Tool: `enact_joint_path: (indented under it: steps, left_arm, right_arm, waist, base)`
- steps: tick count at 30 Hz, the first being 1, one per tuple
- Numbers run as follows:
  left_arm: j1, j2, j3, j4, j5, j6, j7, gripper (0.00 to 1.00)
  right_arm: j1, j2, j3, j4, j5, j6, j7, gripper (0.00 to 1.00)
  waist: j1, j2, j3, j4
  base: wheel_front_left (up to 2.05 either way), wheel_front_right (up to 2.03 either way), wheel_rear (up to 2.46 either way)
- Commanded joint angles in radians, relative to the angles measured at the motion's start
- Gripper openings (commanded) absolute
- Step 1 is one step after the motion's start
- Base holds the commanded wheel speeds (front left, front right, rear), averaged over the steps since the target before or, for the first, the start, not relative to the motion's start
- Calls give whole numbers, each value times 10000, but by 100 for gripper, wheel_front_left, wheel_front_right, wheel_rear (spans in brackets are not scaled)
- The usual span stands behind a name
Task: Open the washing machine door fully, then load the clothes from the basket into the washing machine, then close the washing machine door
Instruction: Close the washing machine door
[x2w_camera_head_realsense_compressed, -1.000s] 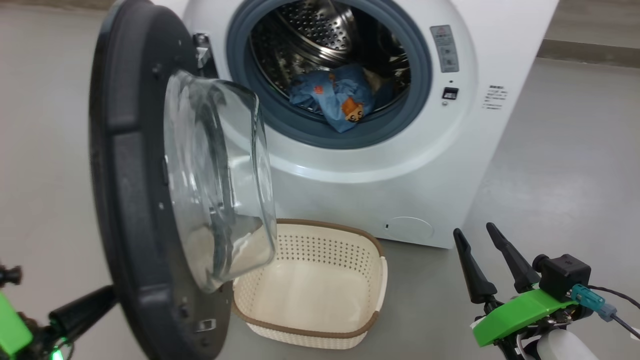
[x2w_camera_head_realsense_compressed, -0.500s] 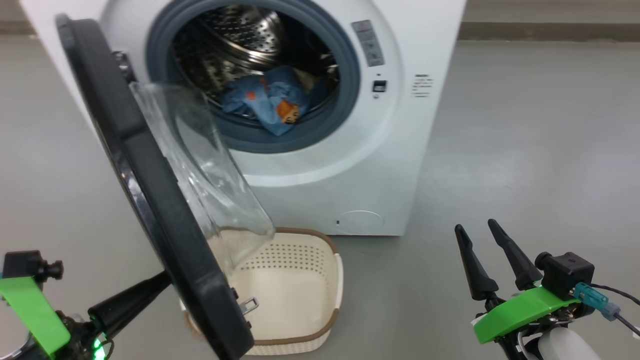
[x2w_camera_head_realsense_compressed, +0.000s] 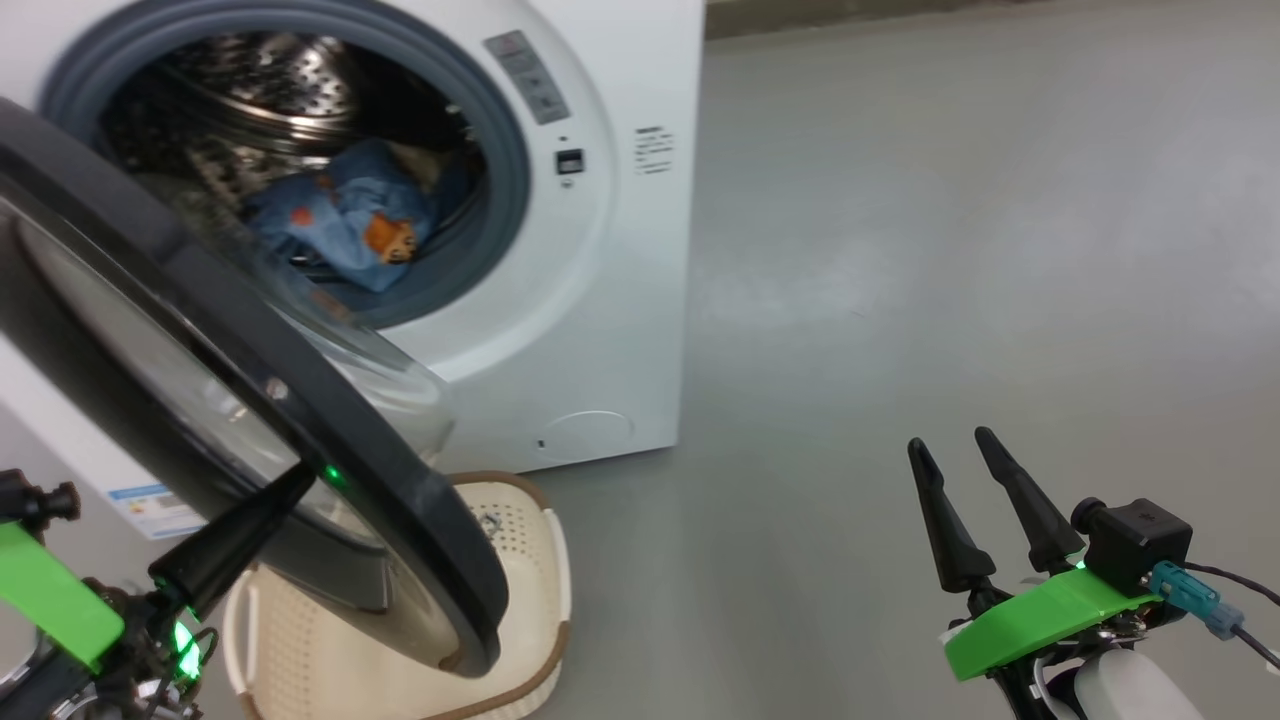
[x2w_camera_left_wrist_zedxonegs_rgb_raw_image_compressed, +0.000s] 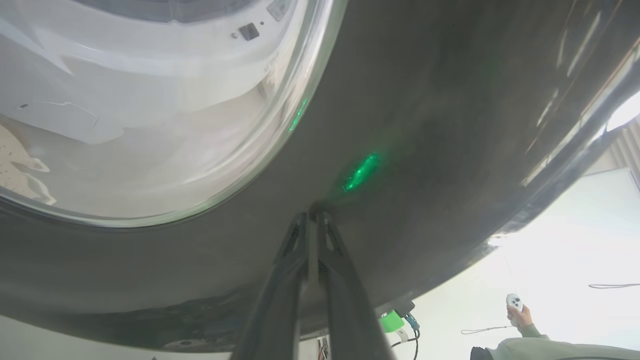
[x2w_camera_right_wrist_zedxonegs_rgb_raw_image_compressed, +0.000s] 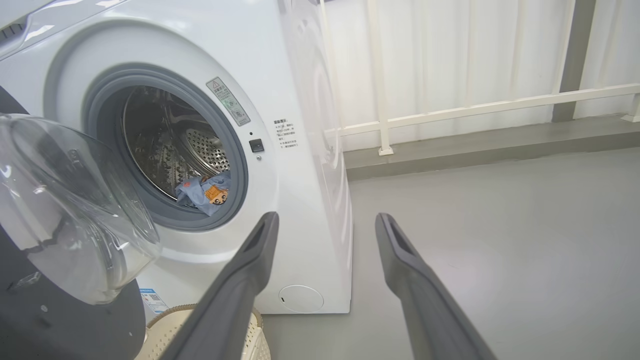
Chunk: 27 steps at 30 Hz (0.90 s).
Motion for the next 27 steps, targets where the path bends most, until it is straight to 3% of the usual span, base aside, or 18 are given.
enact_joint_path:
  steps: [1,13,27]
  left_arm:
    - [-662,171,420,-150,106,-144,-115,0]
    - [-1024,310,569,91,167,-348,-184,0]
    - [-1080,244,591,338,399,-596,-407,0]
  right_arm:
    - [-57,34,104,-299,-84,75,-124,100]
    - [-113,260,-33,-407,-239,75,-124,100]
    - [-120,342,-85,-306,-287,75,-124,100]
  waist:
    - [0,-1,394,-810]
    - [0,-1,660,-1138]
    - [0,-1,507,-444]
  base:
    - [0,0,0]
    - [0,0,0]
    - [0,0,0]
